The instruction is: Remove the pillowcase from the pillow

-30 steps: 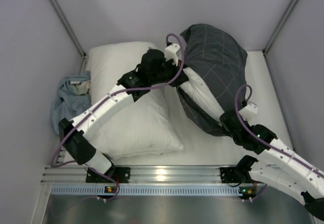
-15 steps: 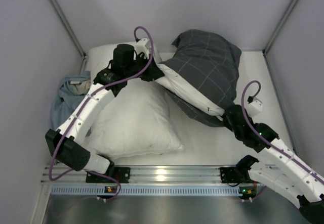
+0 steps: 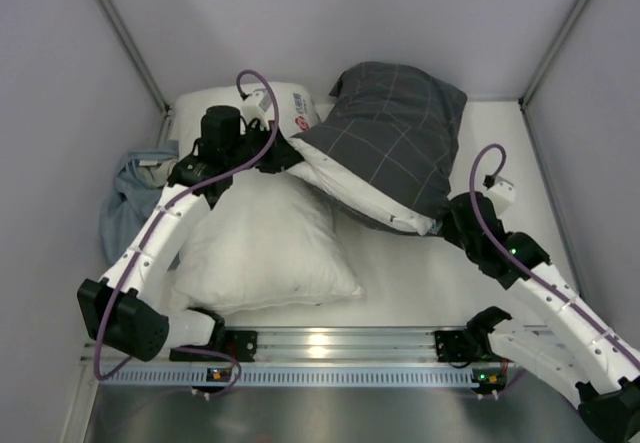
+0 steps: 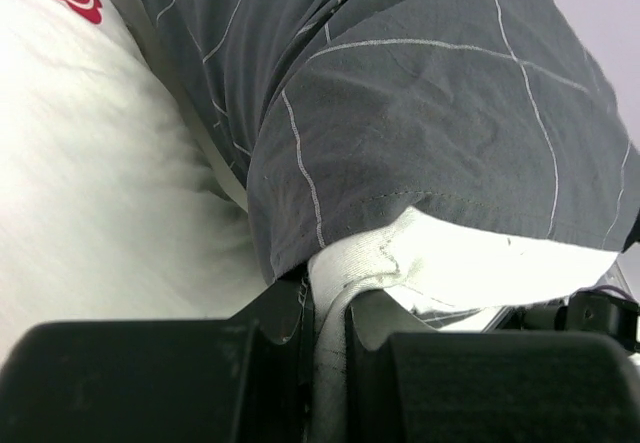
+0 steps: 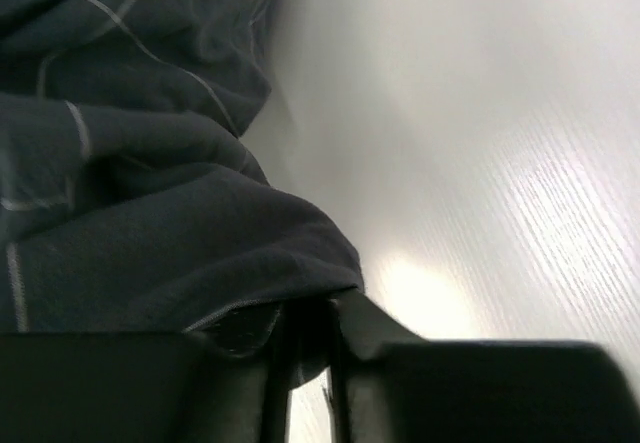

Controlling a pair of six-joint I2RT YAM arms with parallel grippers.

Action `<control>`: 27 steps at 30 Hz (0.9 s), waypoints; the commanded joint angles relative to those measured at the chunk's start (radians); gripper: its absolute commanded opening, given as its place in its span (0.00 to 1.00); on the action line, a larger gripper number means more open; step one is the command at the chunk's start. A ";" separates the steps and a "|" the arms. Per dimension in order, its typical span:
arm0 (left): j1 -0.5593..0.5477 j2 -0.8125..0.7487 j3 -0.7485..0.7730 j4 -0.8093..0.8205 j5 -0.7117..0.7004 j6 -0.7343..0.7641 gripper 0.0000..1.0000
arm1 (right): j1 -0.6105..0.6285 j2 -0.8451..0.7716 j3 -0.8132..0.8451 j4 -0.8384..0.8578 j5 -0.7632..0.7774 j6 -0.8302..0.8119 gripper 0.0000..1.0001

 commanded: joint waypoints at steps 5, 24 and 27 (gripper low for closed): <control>0.053 -0.073 -0.068 0.304 0.061 -0.088 0.00 | -0.027 0.125 0.040 0.090 -0.237 -0.330 0.75; 0.053 -0.157 -0.154 0.261 0.106 -0.079 0.00 | 0.007 -0.029 0.209 0.116 -0.669 -0.494 0.79; 0.053 -0.162 -0.146 0.255 0.112 -0.080 0.00 | 0.031 0.005 0.195 0.169 -0.742 -0.491 0.78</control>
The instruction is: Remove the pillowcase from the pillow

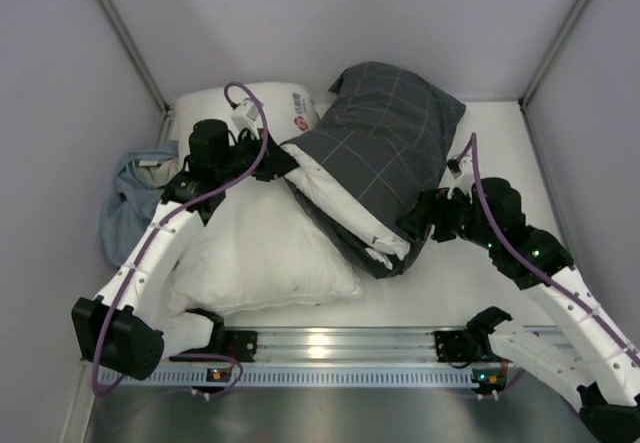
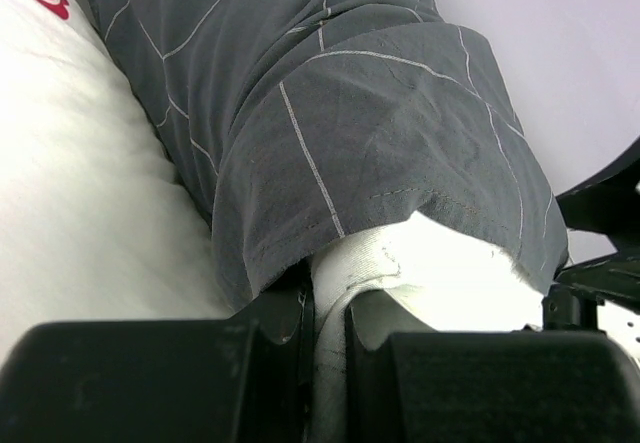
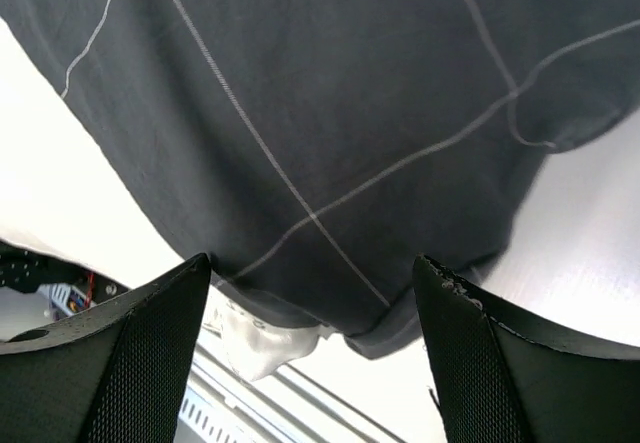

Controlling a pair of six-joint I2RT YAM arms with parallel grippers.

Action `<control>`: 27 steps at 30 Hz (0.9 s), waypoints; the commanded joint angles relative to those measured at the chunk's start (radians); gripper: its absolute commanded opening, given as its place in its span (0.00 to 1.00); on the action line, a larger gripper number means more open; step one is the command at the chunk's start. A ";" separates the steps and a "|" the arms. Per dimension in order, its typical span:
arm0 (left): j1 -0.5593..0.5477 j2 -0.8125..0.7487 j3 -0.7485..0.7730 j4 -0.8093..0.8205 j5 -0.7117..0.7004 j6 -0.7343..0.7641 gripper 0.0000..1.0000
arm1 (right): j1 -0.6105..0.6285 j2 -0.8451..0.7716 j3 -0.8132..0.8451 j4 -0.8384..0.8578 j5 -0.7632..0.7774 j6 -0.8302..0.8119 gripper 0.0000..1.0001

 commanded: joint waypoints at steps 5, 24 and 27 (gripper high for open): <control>0.010 -0.056 0.022 0.087 0.024 -0.011 0.00 | 0.062 0.068 -0.009 0.125 -0.083 -0.053 0.79; 0.010 -0.154 -0.026 0.027 0.036 0.002 0.00 | 0.068 0.223 -0.017 0.125 0.646 0.091 0.00; 0.009 -0.174 -0.038 -0.003 0.039 0.017 0.00 | 0.069 0.221 -0.006 0.157 0.667 0.097 0.00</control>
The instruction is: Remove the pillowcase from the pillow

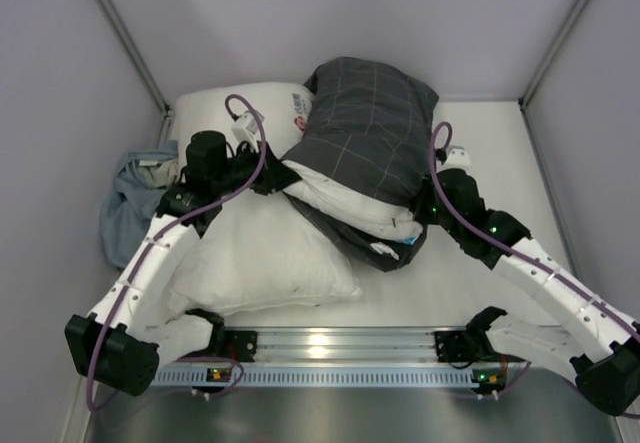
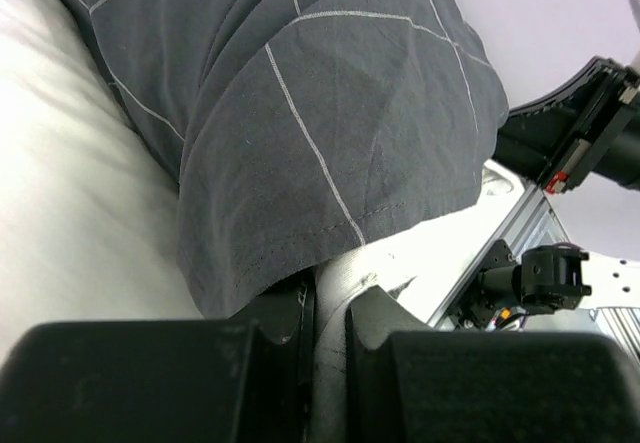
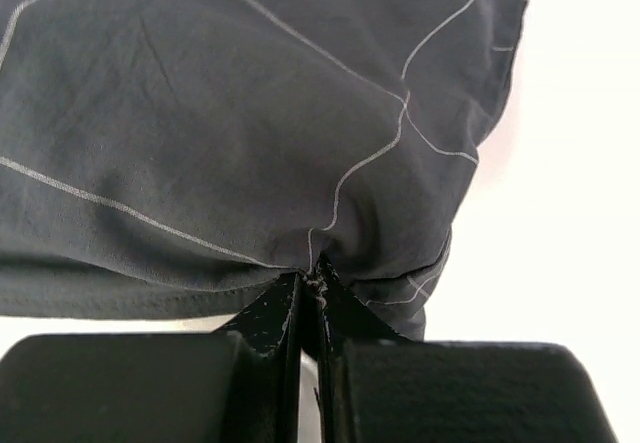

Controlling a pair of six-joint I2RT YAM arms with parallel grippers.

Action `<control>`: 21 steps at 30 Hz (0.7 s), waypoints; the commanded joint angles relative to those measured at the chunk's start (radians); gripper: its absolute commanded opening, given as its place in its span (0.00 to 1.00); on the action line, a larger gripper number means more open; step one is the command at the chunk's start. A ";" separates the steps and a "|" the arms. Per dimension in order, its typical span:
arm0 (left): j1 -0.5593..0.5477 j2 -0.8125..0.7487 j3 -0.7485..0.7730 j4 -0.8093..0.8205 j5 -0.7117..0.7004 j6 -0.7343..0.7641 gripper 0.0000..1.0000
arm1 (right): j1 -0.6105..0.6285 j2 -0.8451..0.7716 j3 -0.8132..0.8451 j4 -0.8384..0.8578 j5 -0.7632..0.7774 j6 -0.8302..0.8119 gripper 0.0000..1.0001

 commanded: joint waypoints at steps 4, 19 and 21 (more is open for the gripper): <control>0.022 -0.106 -0.005 0.023 0.006 0.022 0.00 | -0.015 0.006 0.085 0.042 0.176 -0.037 0.00; 0.022 -0.113 -0.019 0.006 0.010 0.038 0.00 | -0.013 -0.042 0.028 0.111 -0.079 -0.109 0.27; 0.022 -0.114 -0.019 0.006 0.013 0.039 0.00 | -0.013 -0.046 0.019 0.113 -0.067 -0.104 0.09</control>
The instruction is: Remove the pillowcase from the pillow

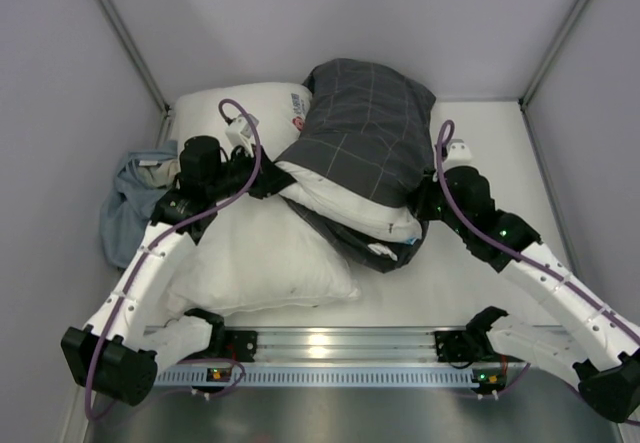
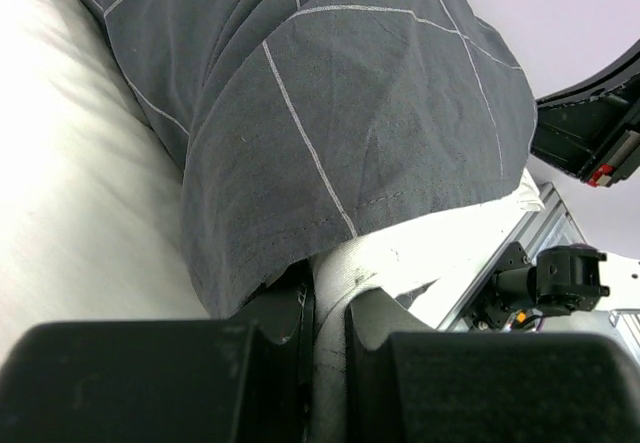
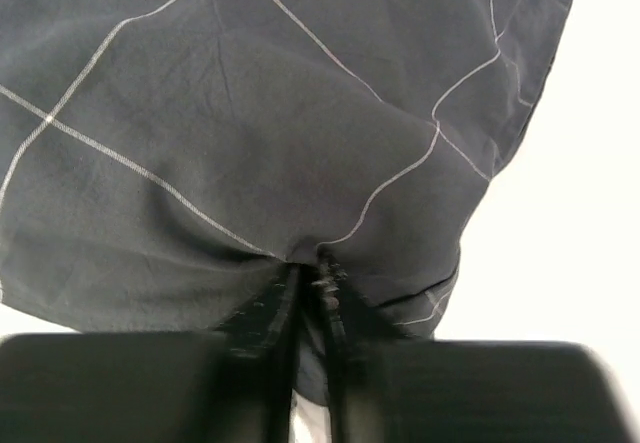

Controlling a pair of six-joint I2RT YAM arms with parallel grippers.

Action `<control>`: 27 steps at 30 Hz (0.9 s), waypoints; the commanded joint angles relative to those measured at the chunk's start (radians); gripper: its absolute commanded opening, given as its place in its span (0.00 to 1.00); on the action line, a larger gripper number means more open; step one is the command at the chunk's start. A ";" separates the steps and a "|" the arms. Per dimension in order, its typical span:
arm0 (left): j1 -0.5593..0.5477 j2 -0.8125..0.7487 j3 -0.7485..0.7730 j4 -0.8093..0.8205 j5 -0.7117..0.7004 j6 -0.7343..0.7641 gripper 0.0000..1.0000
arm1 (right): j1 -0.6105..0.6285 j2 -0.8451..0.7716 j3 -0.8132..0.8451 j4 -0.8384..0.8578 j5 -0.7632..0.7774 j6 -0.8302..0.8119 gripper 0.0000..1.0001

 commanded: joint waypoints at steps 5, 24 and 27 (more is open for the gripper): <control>0.010 -0.065 0.007 0.026 0.035 0.005 0.00 | -0.009 -0.003 -0.008 0.057 0.107 0.007 0.00; 0.010 -0.230 -0.077 -0.080 0.081 0.022 0.00 | -0.121 0.191 0.175 0.138 0.224 -0.079 0.00; 0.010 -0.208 -0.077 -0.080 0.087 0.021 0.00 | -0.075 0.085 0.124 0.153 -0.109 -0.163 0.43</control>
